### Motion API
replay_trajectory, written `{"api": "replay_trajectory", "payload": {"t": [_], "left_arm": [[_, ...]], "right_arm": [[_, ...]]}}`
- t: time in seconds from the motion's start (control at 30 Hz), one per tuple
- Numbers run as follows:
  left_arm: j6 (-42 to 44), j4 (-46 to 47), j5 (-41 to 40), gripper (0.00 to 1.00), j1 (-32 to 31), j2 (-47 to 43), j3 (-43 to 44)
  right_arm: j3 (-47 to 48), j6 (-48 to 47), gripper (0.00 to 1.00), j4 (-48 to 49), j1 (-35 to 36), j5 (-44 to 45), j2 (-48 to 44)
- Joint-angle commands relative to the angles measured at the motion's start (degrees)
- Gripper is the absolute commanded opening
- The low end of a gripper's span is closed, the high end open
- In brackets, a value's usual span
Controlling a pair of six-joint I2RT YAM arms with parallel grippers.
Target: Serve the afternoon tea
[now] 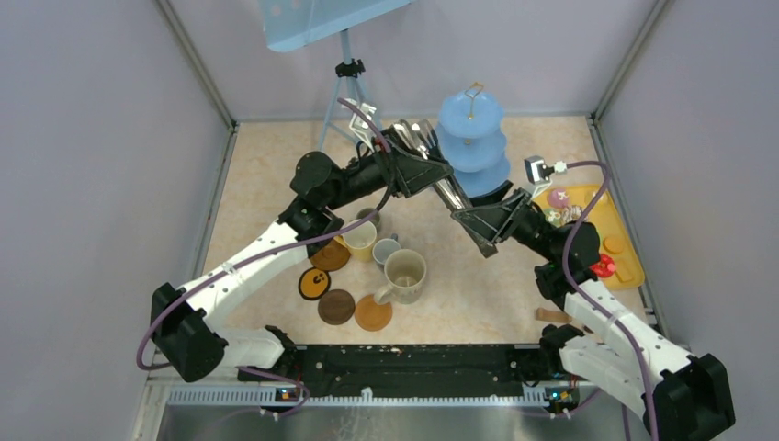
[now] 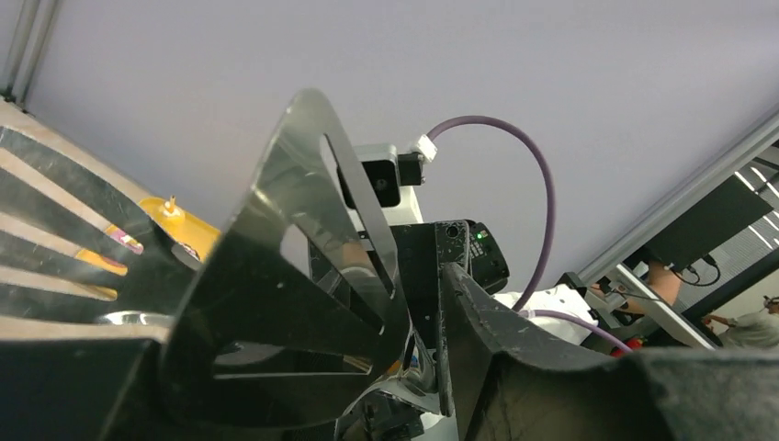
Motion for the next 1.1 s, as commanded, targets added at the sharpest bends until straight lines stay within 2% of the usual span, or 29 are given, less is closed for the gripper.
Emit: {"api": "replay_trajectory", "payload": {"t": [0.0, 0.07, 0.13, 0.23, 0.3, 0.4, 0.53, 0.7, 0.97, 1.07], "left_arm": [[0.4, 0.7, -1.1, 0.48, 0.2, -0.9, -0.6], [0.9, -0.6, -1.5, 0.50, 0.3, -1.1, -0.4], [1.9, -2.2, -2.0, 0.58, 0.3, -1.4, -0.1], [3.0, -4.9, -3.3, 0.54, 0.3, -1.8, 0.6], [3.6, -8.1, -4.4, 0.55, 0.4, -1.5, 1.6], [3.7, -10.5, -4.7, 0.68, 0.6, -1.0, 2.5], [4.3, -12.6, -4.6, 0.75, 1.0, -1.3, 2.2], [9.3, -21.0, -8.2, 0.98, 1.2, -4.8, 1.1], [22.9, -39.4, -19.9, 0.99, 1.9, -14.6, -1.7], [27.3, -44.1, -22.9, 0.99, 2.0, -15.0, 1.3]], "right_arm": [[0.3, -2.2, 0.59, -0.3, 0.3, 2.8, -2.0], [0.1, -2.2, 0.57, -0.6, 0.4, 3.4, -2.1], [0.1, -2.1, 0.55, -1.3, 0.3, 3.8, -2.1], [0.1, -2.4, 0.52, -2.4, 0.3, 4.0, -1.9], [0.2, -3.4, 0.53, -3.2, 0.3, 3.3, -1.7], [0.3, -4.4, 0.53, -5.0, 0.4, 3.3, -1.8], [0.3, -5.0, 0.51, -7.4, 0.4, 4.6, -2.7], [2.4, -11.0, 0.48, -26.3, 0.3, 13.2, -6.7], [2.3, -22.0, 0.48, -47.9, 0.3, 22.3, -11.6], [-1.1, -25.0, 0.47, -49.6, 0.4, 22.9, -12.3]]}}
